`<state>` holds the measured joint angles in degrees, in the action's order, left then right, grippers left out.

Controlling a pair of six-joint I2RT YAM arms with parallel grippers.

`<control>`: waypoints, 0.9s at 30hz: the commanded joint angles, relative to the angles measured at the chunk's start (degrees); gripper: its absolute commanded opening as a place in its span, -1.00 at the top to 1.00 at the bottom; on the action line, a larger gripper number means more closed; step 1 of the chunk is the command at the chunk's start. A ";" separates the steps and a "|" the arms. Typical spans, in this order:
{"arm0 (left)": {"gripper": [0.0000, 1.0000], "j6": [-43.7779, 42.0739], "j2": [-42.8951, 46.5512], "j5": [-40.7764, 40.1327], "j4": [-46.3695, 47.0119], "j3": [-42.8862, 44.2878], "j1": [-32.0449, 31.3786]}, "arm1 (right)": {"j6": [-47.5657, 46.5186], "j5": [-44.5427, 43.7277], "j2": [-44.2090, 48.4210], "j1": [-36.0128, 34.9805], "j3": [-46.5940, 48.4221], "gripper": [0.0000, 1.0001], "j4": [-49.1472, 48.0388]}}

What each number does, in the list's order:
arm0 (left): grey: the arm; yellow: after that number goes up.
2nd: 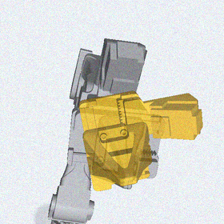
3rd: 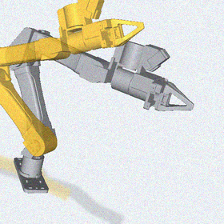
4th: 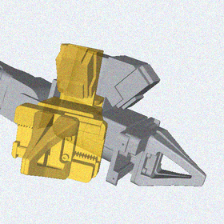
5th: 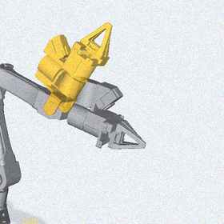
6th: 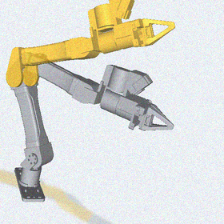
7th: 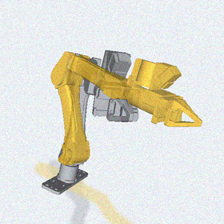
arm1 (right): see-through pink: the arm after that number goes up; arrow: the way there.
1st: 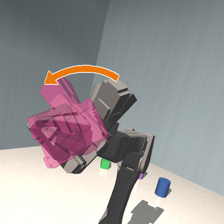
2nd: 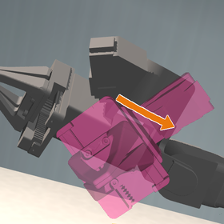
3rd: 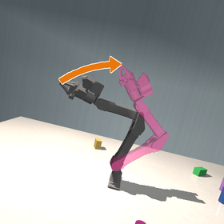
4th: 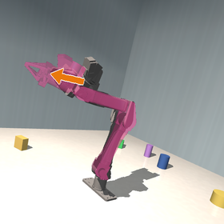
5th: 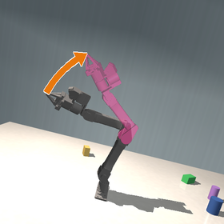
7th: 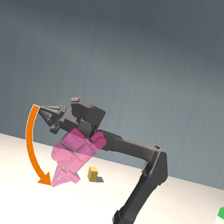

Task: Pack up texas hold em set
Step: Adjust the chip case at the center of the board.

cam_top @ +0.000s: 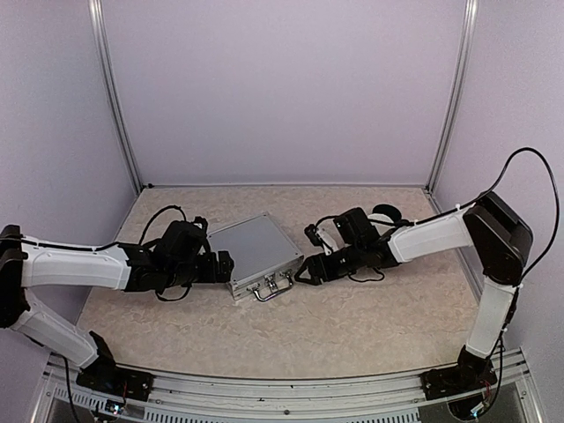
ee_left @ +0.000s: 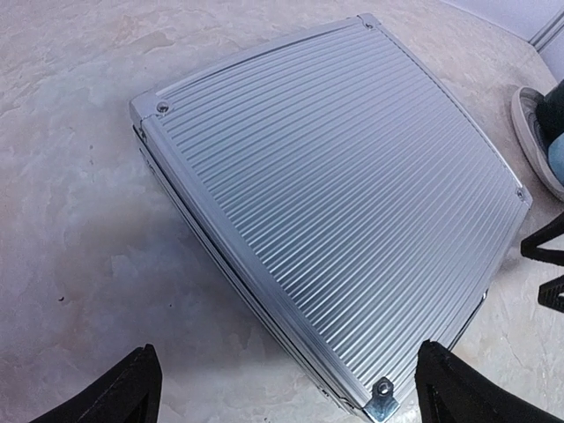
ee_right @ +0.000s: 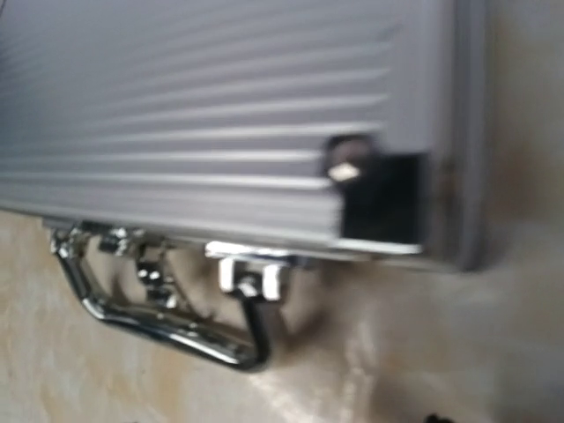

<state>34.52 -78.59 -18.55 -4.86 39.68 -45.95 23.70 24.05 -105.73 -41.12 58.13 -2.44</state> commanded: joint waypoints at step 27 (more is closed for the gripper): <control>-0.98 -7.12 0.43 -10.51 -2.94 4.20 -5.96 | 11.81 18.86 -6.12 -3.15 2.95 -0.26 -18.82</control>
<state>29.43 -77.78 -26.30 -8.64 41.85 -50.13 32.80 35.86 -115.48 -43.70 61.23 -15.46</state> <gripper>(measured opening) 0.989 0.640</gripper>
